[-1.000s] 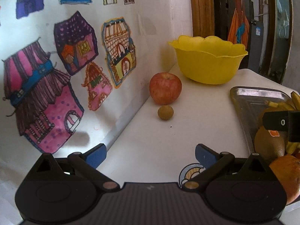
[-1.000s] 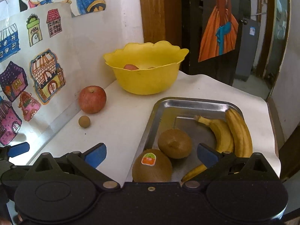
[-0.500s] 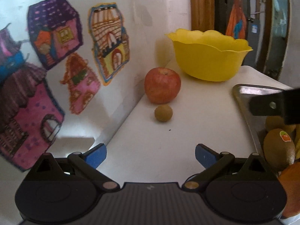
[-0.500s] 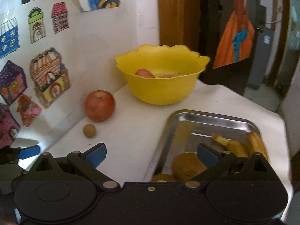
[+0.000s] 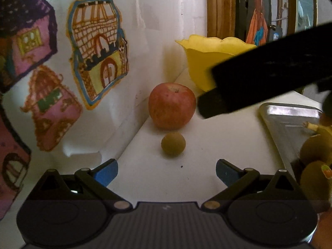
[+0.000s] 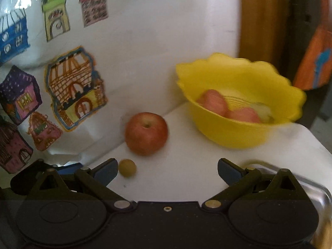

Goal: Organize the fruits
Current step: 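Move both open tools toward the red apple and small brown fruit beside the yellow bowl, then close the right tool on the red apple while the left tool grasps the small brown fruit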

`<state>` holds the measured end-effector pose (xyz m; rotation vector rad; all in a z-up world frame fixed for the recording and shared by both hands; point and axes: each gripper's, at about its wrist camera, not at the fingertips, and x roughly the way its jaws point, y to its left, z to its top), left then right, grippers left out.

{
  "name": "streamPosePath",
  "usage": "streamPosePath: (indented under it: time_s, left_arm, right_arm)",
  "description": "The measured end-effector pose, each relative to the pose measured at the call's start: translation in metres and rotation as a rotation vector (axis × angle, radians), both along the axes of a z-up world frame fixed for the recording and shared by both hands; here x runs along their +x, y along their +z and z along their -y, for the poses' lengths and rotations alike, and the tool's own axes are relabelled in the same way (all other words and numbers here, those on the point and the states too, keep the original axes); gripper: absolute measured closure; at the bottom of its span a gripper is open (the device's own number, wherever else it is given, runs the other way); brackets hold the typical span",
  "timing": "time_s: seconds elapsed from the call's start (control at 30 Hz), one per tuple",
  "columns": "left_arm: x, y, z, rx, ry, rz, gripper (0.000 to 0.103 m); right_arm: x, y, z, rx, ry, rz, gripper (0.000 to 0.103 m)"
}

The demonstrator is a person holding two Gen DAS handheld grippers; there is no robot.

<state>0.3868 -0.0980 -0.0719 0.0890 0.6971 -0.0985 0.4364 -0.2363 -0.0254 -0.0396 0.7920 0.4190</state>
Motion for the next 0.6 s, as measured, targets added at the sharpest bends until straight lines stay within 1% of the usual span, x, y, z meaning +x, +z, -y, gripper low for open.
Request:
streamPosePath:
  time_s: [0.1,0.2,0.3,0.43,0.53,0.6]
  left_arm:
    - [0.006,0.0,0.003,-0.007,0.006,-0.005,0.001]
    - [0.01,-0.001,0.007,-0.001,-0.003,-0.006,0.001]
    - [0.011,-0.002,0.01,0.004,-0.013,0.006,0.002]
    - [0.015,-0.005,0.014,0.003,-0.023,-0.014,0.005]
    - [0.018,-0.01,0.016,0.006,-0.028,-0.015,0.008]
    - [0.019,-0.013,0.017,0.006,-0.026,-0.015,0.011]
  right_arm:
    - [0.018,-0.008,-0.012,0.007,0.051,-0.028,0.005]
    - [0.032,-0.013,-0.02,0.022,0.08,-0.049,0.006]
    - [0.045,-0.015,-0.028,0.027,0.099,-0.05,0.006]
    - [0.059,-0.021,-0.038,0.024,0.121,-0.062,0.008]
    - [0.065,-0.029,-0.043,-0.005,0.137,-0.081,0.012]
    - [0.07,-0.032,-0.049,-0.008,0.149,-0.085,0.015]
